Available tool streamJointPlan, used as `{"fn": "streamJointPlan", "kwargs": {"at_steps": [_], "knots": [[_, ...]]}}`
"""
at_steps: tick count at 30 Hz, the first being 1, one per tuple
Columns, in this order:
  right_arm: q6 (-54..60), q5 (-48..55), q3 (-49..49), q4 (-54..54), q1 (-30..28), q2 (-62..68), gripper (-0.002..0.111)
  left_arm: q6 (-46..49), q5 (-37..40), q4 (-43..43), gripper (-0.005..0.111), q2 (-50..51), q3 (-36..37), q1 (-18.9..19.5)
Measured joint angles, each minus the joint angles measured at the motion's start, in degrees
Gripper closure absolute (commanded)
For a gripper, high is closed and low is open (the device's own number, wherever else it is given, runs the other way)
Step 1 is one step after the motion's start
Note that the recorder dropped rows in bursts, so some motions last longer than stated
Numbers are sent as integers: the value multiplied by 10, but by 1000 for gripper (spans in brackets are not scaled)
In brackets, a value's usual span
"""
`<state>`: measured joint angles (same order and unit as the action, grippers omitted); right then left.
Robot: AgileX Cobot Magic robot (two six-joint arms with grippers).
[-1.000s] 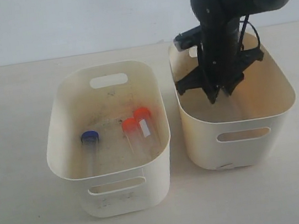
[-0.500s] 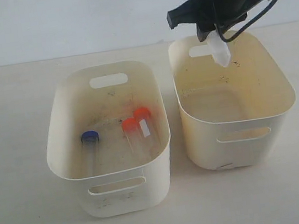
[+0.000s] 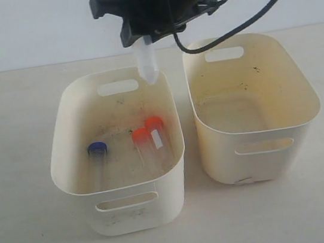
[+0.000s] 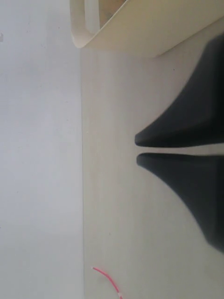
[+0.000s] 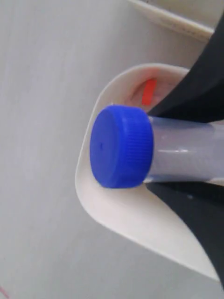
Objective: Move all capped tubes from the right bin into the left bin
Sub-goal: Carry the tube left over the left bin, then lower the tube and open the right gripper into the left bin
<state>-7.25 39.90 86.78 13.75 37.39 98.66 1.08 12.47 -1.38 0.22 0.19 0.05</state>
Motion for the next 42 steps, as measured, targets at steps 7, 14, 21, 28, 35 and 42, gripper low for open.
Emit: {"fn": "streamJointPlan", "kwargs": {"at_steps": [7,14,21,28,35,42], "knots": [[27,-39,-1,4,41,0,108,0,0,0,103,0,0,0],[36,-47,-1,3,43,0,108,0,0,0,103,0,0,0],[53,-46,-1,3,43,0,108,0,0,0,103,0,0,0],[55,-20,-1,11,43,2,108,0,0,0,103,0,0,0],[55,-6,-1,31,43,51,108,0,0,0,103,0,0,0],[55,-4,-1,38,43,88,104,0,0,0,103,0,0,0]]}}
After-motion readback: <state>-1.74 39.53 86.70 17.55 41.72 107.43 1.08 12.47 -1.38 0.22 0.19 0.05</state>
